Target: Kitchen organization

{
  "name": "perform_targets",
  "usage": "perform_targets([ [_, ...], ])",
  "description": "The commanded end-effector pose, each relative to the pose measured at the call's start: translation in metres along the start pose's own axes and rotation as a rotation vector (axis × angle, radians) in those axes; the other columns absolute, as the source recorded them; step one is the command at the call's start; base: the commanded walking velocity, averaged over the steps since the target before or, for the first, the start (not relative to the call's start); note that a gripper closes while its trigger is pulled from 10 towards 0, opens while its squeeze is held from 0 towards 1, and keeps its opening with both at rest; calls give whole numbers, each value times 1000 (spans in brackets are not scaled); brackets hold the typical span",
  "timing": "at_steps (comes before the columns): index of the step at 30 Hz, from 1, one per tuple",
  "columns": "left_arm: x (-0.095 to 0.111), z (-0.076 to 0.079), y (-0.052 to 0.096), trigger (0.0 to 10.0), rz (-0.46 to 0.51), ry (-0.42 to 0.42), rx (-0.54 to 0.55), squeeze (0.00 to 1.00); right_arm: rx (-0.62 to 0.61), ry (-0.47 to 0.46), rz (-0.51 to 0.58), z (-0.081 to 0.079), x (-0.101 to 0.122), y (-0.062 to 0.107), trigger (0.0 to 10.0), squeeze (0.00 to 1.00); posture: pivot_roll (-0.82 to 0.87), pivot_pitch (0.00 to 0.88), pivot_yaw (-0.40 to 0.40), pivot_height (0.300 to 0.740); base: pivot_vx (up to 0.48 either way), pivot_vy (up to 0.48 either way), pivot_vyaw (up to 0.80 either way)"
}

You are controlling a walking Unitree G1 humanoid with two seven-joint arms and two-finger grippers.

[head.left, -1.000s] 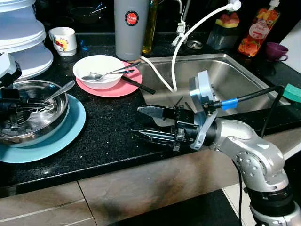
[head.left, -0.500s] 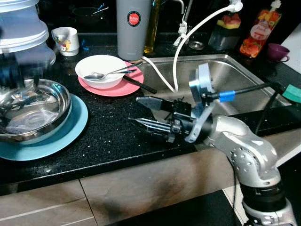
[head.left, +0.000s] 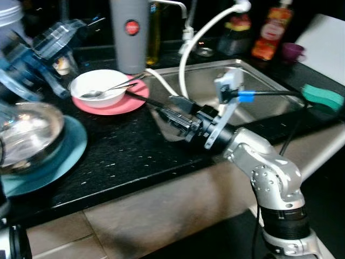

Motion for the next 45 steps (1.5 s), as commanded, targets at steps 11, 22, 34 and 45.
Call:
perform_targets([
  [11,-34,19,-12,10000,-80,-14,209,0,-216,33,0,29,-7,-2,10000,0,153,0,-36,740,0,0,-433],
  [22,-88,9,-60,10000,-245,-211,323,0,-358,96,-45,50,-14,0,10000,0,135,0,-22,740,0,0,0],
  [34,-114,-5,-85,10000,-306,-277,354,0,-480,146,-69,70,-14,7,10000,0,118,0,-5,740,0,0,-600],
  [45,-136,-42,-88,10000,-399,-324,416,0,-540,234,-108,79,-17,15,10000,0,84,0,9,740,0,0,0],
])
Point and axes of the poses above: a point about 5 cm out from each wrist's last joint towards the gripper, its own y axis pointing back from the gripper into the wrist, its own x axis along the axis of the wrist's last joint, z = x × y, the point moved 2 cm from there along -y, pointing out of the wrist towards the gripper, and after that the axes turned 10 degrees about y, right-handed, at the moved point
